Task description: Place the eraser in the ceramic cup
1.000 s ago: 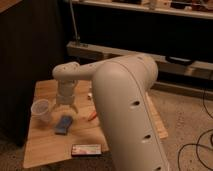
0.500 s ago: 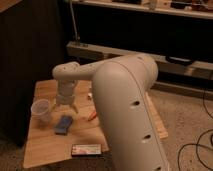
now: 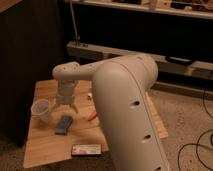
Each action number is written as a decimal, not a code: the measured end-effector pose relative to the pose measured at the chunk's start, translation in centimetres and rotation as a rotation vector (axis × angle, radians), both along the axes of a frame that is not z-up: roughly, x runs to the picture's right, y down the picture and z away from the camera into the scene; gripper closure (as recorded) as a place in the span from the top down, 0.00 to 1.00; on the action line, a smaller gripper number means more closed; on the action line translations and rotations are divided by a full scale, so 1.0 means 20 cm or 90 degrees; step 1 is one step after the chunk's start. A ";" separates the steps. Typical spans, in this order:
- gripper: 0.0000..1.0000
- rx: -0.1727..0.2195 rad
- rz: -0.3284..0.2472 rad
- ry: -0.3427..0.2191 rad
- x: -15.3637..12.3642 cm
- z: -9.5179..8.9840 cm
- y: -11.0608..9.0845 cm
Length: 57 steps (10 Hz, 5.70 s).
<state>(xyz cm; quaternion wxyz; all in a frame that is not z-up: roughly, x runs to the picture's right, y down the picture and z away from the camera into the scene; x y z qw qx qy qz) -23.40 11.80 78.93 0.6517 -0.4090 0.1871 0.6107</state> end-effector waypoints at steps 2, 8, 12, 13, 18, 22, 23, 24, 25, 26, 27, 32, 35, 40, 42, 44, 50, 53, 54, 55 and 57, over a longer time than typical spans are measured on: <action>0.80 0.000 0.000 0.000 0.00 0.00 0.00; 0.80 0.000 -0.001 0.000 0.00 0.00 0.00; 0.80 0.077 -0.087 -0.081 0.07 -0.14 0.05; 0.80 0.113 -0.145 -0.143 0.10 -0.23 0.10; 0.80 0.163 -0.239 -0.216 0.09 -0.44 0.25; 0.80 0.174 -0.237 -0.233 0.10 -0.44 0.26; 0.80 0.200 -0.255 -0.273 0.14 -0.44 0.29; 0.80 0.222 -0.278 -0.317 0.17 -0.45 0.32; 0.80 0.238 -0.295 -0.349 0.19 -0.46 0.34; 0.80 0.251 -0.308 -0.382 0.22 -0.47 0.36; 0.80 0.256 -0.320 -0.415 0.23 -0.48 0.38; 0.80 0.253 -0.337 -0.437 0.22 -0.48 0.41; 0.80 0.261 -0.383 -0.434 0.23 -0.47 0.50; 0.80 0.288 -0.415 -0.459 0.30 -0.43 0.65; 0.80 0.283 -0.428 -0.473 0.29 -0.39 0.72; 0.80 0.273 -0.440 -0.477 0.30 -0.33 0.78; 0.80 0.260 -0.453 -0.490 0.37 -0.26 0.88; 0.80 0.259 -0.464 -0.503 0.37 -0.28 0.93; 0.80 0.262 -0.467 -0.504 0.38 -0.28 0.93; 0.80 0.263 -0.468 -0.504 0.38 -0.28 0.94; 0.80 0.267 -0.474 -0.506 0.37 -0.28 0.95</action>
